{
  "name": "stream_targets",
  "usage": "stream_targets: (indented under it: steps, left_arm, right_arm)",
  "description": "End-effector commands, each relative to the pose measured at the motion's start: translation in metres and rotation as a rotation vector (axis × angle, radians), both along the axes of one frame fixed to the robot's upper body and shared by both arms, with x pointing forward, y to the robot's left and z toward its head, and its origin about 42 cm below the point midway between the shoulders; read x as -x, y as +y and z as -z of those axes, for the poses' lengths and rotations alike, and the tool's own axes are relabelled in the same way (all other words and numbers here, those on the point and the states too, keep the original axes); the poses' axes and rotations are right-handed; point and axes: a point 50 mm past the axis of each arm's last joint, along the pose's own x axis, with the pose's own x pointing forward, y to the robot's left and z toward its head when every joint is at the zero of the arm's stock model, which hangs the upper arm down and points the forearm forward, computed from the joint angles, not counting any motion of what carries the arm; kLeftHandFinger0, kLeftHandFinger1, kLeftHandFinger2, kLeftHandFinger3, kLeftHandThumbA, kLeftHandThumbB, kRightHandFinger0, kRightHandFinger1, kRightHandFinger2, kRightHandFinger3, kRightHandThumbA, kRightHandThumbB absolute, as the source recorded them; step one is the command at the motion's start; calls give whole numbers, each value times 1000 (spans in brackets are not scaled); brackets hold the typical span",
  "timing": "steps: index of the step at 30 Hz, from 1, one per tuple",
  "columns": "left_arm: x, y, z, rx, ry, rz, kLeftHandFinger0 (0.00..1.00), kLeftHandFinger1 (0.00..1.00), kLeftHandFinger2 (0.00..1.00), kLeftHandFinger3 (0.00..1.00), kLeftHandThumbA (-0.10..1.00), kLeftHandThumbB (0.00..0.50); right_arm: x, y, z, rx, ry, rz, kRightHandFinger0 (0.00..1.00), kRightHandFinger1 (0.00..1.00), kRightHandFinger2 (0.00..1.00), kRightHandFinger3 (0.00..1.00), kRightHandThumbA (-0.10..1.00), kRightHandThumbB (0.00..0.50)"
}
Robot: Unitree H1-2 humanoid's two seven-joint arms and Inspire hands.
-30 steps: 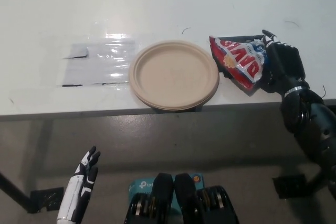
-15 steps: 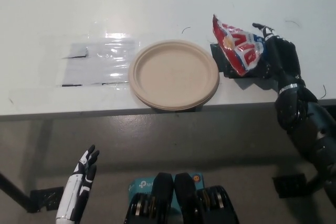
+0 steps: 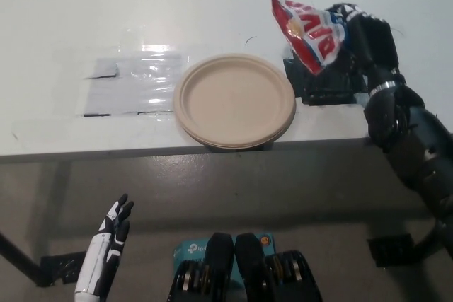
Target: The robot picks up a small bag of sunflower seeds on the right hand side and take it to the empty plate on the left hand side then pours some sunflower seeds on to the plate.
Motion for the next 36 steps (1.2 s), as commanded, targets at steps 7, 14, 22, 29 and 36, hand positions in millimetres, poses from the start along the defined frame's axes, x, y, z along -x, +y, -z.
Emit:
stream_targets:
  steps: [7,14,22,29,36]
  left_arm:
    - [-7,3,-16,-18,-61,15,1000,1000,1000,1000,1000,61]
    - [-11,3,-20,-51,-82,24,1000,1000,1000,1000,1000,60]
    - [-12,2,-23,-42,-75,20,1000,1000,1000,1000,1000,84]
    - [-13,1,-24,-43,-88,31,1000,1000,1000,1000,1000,56]
    - [-16,2,-26,-58,-87,31,1000,1000,1000,1000,1000,78]
  right_arm:
    - [-22,25,-68,199,-97,-43,0,374,870,728,-100,167]
    - [-24,39,-69,284,-84,-36,0,352,864,737,-100,184]
    - [-24,55,-67,364,-62,-38,0,327,851,780,-100,217]
    - [-23,74,-65,470,-55,-34,0,11,454,456,-100,281]
    - [-20,89,-65,588,-134,-51,0,0,167,254,-100,310]
